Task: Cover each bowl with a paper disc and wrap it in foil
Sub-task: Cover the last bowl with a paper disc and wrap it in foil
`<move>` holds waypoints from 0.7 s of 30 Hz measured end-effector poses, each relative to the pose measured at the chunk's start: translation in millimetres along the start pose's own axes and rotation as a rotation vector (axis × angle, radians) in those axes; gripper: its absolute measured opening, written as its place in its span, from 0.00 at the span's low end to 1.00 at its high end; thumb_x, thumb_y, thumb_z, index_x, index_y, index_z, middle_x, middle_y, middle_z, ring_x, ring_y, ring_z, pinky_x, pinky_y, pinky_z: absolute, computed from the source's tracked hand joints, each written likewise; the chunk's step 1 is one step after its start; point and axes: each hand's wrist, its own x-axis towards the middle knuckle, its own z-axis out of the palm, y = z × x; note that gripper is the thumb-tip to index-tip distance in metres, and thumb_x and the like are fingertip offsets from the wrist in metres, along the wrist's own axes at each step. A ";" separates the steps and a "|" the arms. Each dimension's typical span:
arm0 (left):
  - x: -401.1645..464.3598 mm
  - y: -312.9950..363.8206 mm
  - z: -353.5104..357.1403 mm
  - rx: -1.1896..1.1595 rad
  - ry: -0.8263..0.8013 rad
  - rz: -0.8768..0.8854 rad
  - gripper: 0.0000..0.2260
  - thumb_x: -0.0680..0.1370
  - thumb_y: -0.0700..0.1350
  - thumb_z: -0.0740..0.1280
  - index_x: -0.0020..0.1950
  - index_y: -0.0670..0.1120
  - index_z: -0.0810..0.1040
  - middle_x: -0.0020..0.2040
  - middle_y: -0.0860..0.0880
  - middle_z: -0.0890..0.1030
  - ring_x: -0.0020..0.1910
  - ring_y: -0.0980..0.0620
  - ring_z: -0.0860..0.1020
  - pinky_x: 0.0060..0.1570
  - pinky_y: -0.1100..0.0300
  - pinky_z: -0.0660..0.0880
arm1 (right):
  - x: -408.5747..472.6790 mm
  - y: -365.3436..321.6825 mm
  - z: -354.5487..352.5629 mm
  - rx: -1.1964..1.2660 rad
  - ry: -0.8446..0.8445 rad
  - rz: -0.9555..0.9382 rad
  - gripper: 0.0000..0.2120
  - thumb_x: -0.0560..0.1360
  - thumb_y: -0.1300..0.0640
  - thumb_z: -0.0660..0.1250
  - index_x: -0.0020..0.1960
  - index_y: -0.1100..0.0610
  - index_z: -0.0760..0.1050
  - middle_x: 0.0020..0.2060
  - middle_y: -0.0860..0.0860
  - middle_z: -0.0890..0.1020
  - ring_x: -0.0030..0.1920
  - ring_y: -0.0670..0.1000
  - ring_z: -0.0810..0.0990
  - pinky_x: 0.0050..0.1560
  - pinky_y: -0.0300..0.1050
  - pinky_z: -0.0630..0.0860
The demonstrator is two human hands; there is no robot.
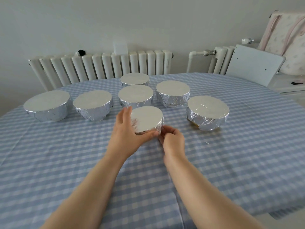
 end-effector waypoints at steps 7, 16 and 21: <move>2.2 -12.1 -2.6 0.076 -0.098 0.162 0.62 0.54 0.80 0.67 0.80 0.57 0.45 0.79 0.55 0.48 0.77 0.54 0.53 0.72 0.53 0.59 | 10.4 -32.3 -29.6 -0.254 -0.158 0.178 0.15 0.79 0.72 0.49 0.58 0.66 0.72 0.48 0.60 0.80 0.38 0.54 0.81 0.35 0.42 0.81; 10.9 -18.1 -2.7 -0.599 -0.089 -0.230 0.24 0.78 0.70 0.51 0.63 0.57 0.73 0.64 0.52 0.77 0.65 0.48 0.75 0.61 0.55 0.73 | -9.1 -34.8 -42.2 -0.254 -0.408 0.335 0.16 0.75 0.48 0.70 0.49 0.60 0.73 0.48 0.62 0.83 0.44 0.58 0.84 0.45 0.46 0.83; 13.3 -18.9 -5.1 -0.811 -0.074 -0.489 0.22 0.84 0.59 0.52 0.67 0.47 0.74 0.56 0.47 0.81 0.45 0.48 0.81 0.38 0.54 0.79 | -6.0 -24.9 -33.0 -0.186 -0.363 0.283 0.12 0.75 0.53 0.72 0.50 0.62 0.78 0.39 0.58 0.85 0.40 0.54 0.84 0.48 0.46 0.83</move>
